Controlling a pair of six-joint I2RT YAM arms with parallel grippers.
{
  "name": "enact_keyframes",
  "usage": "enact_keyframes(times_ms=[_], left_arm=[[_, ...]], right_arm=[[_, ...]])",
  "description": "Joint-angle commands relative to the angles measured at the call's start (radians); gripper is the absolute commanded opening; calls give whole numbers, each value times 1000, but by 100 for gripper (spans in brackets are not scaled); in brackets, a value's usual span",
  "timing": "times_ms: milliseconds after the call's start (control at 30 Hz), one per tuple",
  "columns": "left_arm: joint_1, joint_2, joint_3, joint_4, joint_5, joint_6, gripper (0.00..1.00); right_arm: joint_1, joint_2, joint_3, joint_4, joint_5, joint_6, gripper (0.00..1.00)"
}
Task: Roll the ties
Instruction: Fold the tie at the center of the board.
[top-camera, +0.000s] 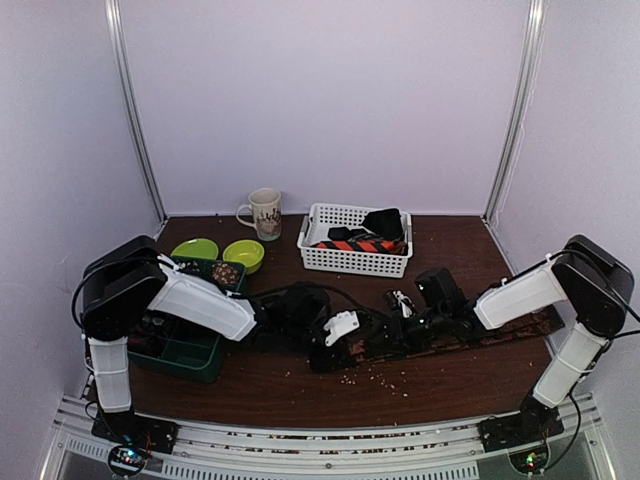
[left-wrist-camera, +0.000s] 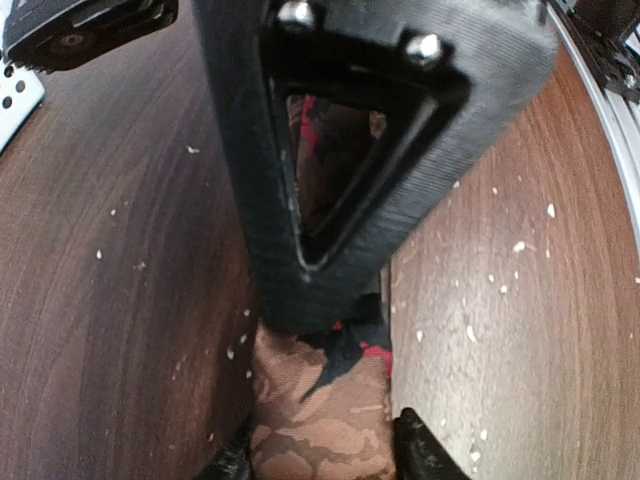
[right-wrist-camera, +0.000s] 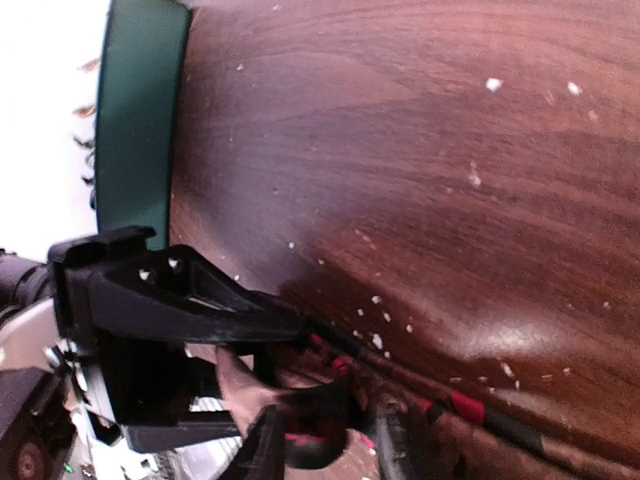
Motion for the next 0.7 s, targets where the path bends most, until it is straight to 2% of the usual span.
enact_keyframes(times_ms=[0, 100, 200, 533, 600, 667], left_arm=[[-17, 30, 40, 58, -5, -4, 39], [-26, 34, 41, 58, -14, -2, 37], [-27, 36, 41, 57, -21, -3, 36], [-27, 36, 42, 57, -23, -8, 37], [-27, 38, 43, 57, -24, -8, 37], [-27, 34, 44, 54, -33, -8, 38]], right_arm=[[-7, -72, -1, -3, -7, 12, 39], [-4, -87, -4, 25, -29, 50, 45], [-1, -82, 10, 15, -36, 52, 47], [31, -19, 93, -214, 46, -93, 49], [38, -15, 101, -218, 50, -101, 45], [42, -3, 112, -224, 55, -113, 33]])
